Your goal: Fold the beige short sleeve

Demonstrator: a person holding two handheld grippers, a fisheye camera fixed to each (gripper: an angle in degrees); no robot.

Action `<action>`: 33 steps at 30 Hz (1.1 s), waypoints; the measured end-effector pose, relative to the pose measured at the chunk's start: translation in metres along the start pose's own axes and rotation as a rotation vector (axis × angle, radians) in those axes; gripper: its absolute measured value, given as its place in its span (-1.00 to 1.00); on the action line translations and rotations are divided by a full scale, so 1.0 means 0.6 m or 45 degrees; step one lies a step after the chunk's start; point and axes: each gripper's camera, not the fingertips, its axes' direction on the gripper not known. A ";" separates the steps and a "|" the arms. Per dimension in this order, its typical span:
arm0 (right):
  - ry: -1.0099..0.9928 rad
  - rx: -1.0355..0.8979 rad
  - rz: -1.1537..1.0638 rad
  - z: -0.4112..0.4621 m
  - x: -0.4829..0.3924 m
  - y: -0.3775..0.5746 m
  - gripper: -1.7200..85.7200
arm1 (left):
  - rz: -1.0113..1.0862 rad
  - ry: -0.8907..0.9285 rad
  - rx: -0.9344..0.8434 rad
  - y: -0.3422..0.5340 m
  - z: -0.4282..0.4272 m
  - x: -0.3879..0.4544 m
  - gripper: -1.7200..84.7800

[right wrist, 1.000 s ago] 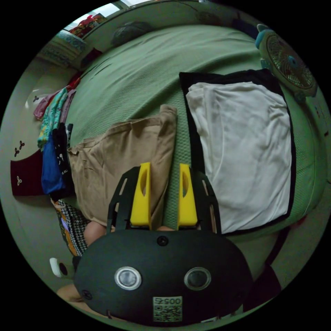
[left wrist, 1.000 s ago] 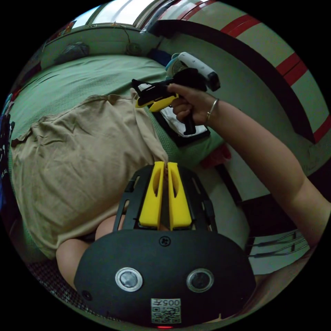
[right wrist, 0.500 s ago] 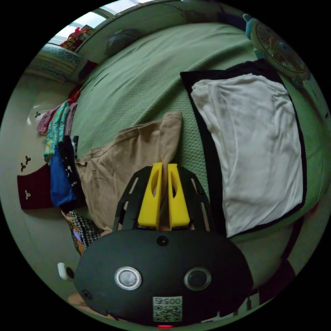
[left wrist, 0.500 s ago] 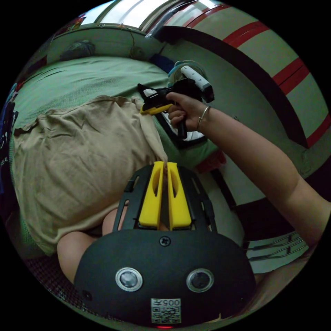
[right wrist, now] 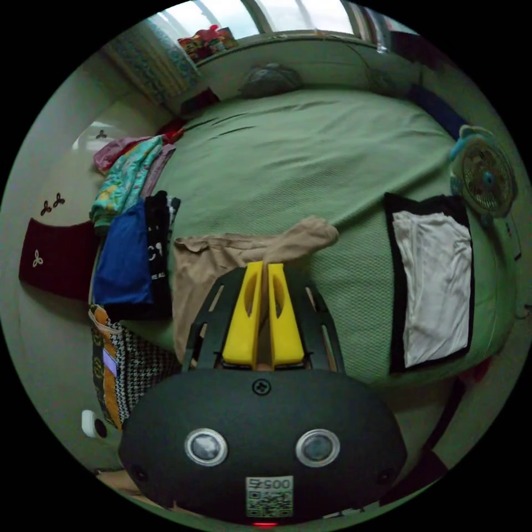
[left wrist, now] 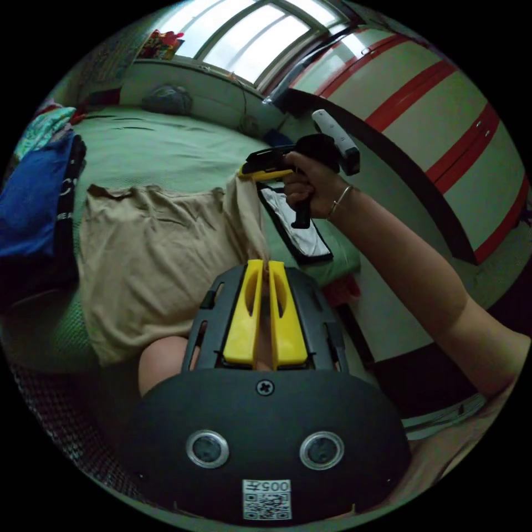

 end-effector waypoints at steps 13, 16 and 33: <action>-0.199 -0.133 -0.376 0.122 -0.323 0.005 -0.83 | -0.393 -0.432 -0.061 0.111 -0.149 -0.259 -0.92; -0.064 -0.108 -0.371 0.124 -0.297 -0.005 -0.79 | -0.476 -0.416 -0.110 0.127 -0.143 -0.317 -0.92; -0.009 -0.129 -0.232 0.243 -0.177 -0.020 -0.84 | -0.420 -0.331 -0.117 0.099 -0.175 -0.398 -0.91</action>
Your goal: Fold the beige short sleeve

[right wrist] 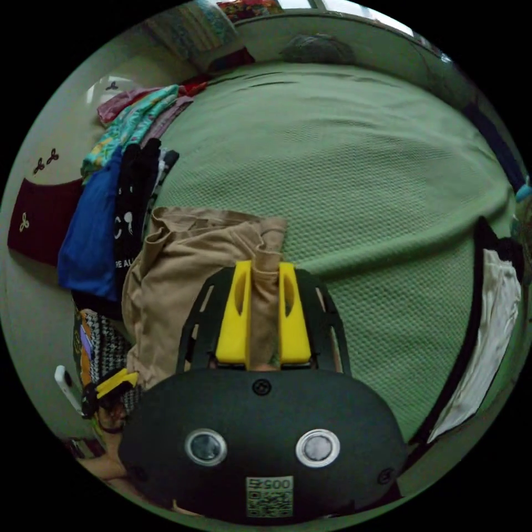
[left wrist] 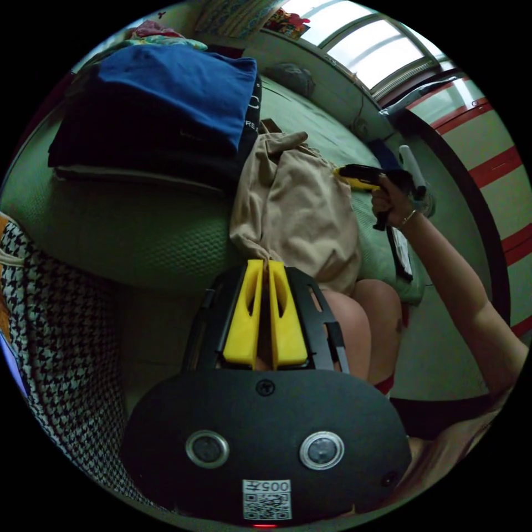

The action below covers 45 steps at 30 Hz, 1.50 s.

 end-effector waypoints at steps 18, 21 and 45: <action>0.250 0.265 0.206 -0.144 0.004 -0.043 -0.87 | 0.179 0.133 0.106 -0.208 0.000 0.101 -0.91; 0.211 0.256 0.030 -0.144 -0.015 0.033 -0.79 | 0.185 0.122 0.112 -0.231 0.002 0.118 -0.91; 0.482 0.315 -0.071 -0.088 -0.107 0.424 -0.92 | 0.315 0.129 0.219 -0.415 -0.072 0.334 -0.93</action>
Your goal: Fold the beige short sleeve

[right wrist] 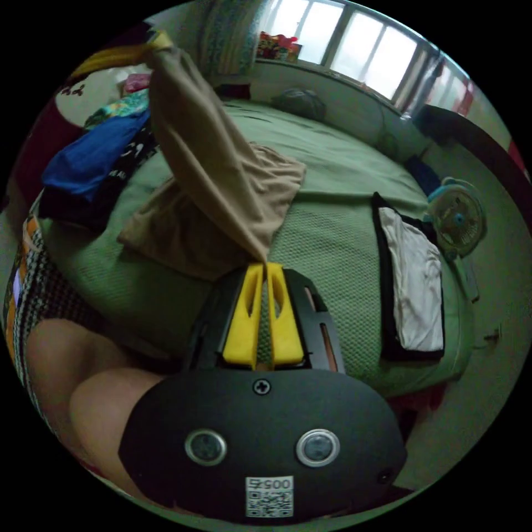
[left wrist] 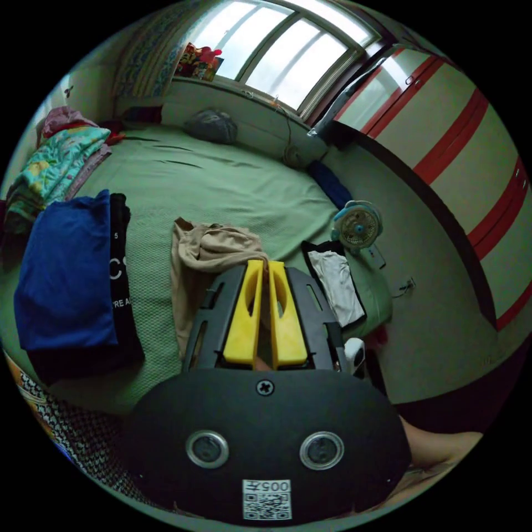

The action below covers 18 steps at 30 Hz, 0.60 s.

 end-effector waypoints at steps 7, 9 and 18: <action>-0.151 -0.031 0.176 0.002 0.072 0.059 -0.98 | 0.011 -0.083 -0.198 0.036 0.069 -0.045 -0.94; -0.161 -0.074 0.188 0.016 0.080 0.067 -0.99 | -0.043 -0.124 -0.363 0.055 0.122 -0.072 -0.94; -0.009 -0.072 0.187 0.011 0.148 0.058 -1.00 | 0.174 0.056 -0.505 0.046 0.174 -0.048 -0.95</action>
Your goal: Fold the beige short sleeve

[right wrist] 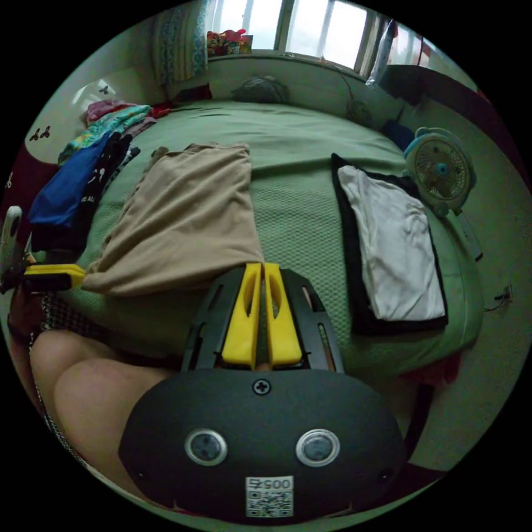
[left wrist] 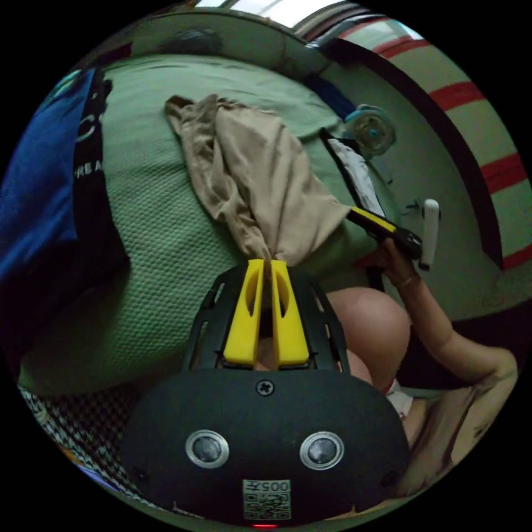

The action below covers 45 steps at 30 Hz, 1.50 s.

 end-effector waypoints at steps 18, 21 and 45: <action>-0.168 0.007 0.158 -0.030 0.099 -0.084 -0.77 | -0.108 -0.215 0.109 -0.300 0.005 0.037 -0.91; -0.331 0.056 0.111 -0.026 0.039 -0.138 -0.72 | -0.192 -0.226 0.112 -0.345 0.014 0.028 -0.81; -0.505 0.029 0.070 0.087 -0.067 -0.332 -0.78 | -0.014 -0.265 -0.118 -0.513 0.135 -0.016 -0.77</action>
